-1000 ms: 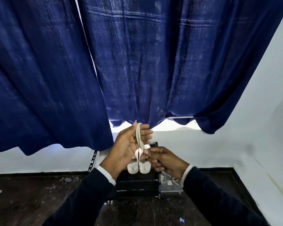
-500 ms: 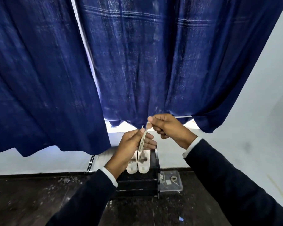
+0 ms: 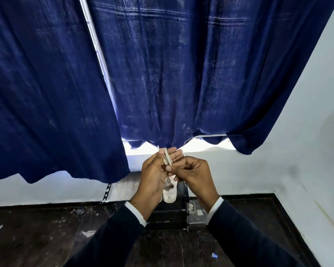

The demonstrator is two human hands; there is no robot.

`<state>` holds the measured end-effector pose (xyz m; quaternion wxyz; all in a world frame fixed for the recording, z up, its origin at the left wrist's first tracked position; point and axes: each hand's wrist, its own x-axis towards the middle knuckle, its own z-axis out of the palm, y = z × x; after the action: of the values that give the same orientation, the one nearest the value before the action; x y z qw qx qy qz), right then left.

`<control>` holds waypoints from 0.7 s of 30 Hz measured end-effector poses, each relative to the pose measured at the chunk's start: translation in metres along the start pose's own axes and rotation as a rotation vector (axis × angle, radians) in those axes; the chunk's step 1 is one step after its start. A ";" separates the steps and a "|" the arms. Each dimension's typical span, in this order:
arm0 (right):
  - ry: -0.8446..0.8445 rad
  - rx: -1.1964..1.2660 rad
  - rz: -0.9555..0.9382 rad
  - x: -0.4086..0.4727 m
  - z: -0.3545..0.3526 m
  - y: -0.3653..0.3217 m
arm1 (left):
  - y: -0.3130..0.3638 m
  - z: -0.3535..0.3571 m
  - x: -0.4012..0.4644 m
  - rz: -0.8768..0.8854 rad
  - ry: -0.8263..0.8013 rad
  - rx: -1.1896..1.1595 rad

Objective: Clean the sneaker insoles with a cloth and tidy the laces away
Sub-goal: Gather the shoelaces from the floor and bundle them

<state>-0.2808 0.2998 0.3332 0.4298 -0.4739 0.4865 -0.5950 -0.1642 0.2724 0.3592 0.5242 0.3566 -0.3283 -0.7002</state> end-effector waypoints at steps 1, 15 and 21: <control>0.044 -0.059 -0.065 0.000 -0.002 0.001 | -0.002 0.002 0.000 0.012 -0.004 -0.014; 0.196 -0.631 -0.590 0.004 -0.088 0.015 | -0.057 0.068 0.017 0.042 -0.016 -0.026; 0.142 -0.818 -0.694 0.004 -0.125 0.018 | -0.093 0.096 0.029 0.050 0.030 0.058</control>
<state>-0.4032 0.3149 0.3061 -0.0456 -0.6941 0.5210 -0.4947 -0.2978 0.2742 0.3281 0.5358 0.3738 -0.3491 -0.6718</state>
